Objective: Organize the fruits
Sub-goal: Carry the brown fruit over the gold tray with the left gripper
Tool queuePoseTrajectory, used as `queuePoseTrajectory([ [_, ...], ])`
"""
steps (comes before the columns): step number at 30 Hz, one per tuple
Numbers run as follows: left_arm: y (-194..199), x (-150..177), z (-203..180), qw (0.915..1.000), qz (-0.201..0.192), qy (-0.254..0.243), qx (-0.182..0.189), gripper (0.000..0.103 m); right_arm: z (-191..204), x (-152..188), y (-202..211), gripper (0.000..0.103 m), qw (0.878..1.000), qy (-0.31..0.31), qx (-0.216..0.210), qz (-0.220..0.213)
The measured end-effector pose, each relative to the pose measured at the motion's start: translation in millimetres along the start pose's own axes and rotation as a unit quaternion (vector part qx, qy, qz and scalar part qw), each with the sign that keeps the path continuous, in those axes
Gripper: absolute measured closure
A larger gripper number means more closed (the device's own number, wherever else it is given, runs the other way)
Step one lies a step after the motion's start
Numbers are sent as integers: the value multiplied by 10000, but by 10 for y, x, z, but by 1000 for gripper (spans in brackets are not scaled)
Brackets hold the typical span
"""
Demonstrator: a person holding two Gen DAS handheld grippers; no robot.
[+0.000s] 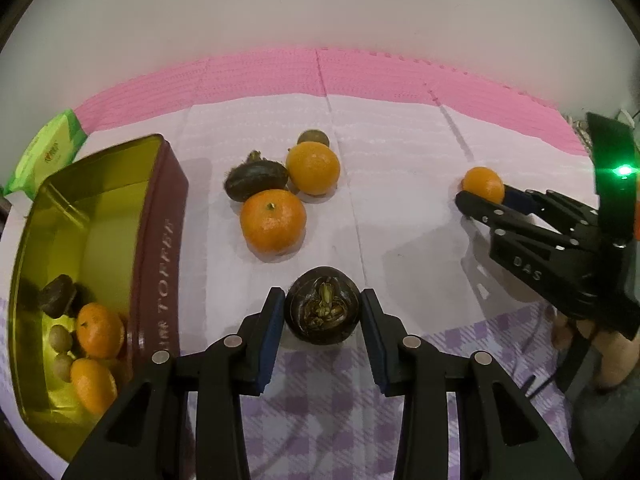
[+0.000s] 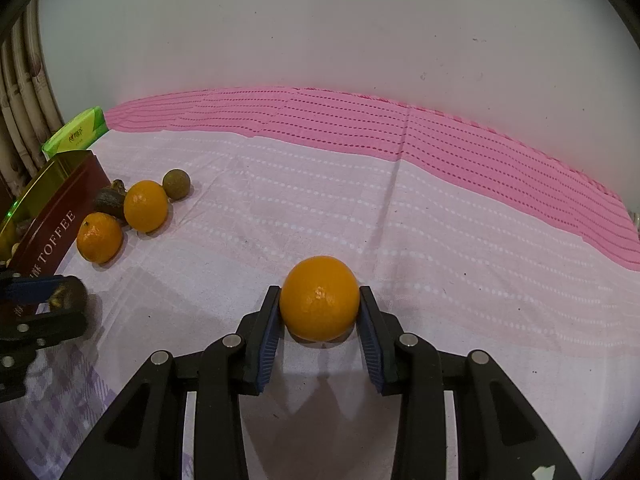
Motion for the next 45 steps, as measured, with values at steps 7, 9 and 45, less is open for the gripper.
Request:
queuePoseTrajectory([
  [7, 276, 15, 110, 9995, -249, 175, 25, 64, 6, 0, 2, 68, 10000, 2, 7, 0],
  [9, 384, 10, 190, 9991, -367, 221, -19, 64, 8, 0, 3, 68, 10000, 3, 7, 0],
  [45, 451, 320, 2060, 9800, -123, 1659, -1091, 64, 13, 2, -4, 68, 10000, 27, 27, 0],
])
Point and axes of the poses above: each gripper's, at about its wrist camera, not at the fingertips, and y roughly against the way its jaws point, z to its left, x to its underside, the point moved 2 cm from there along -y, roughly the way its jaws point, and after that the axes turned 5 degrees about z, right-handed, at the moved point
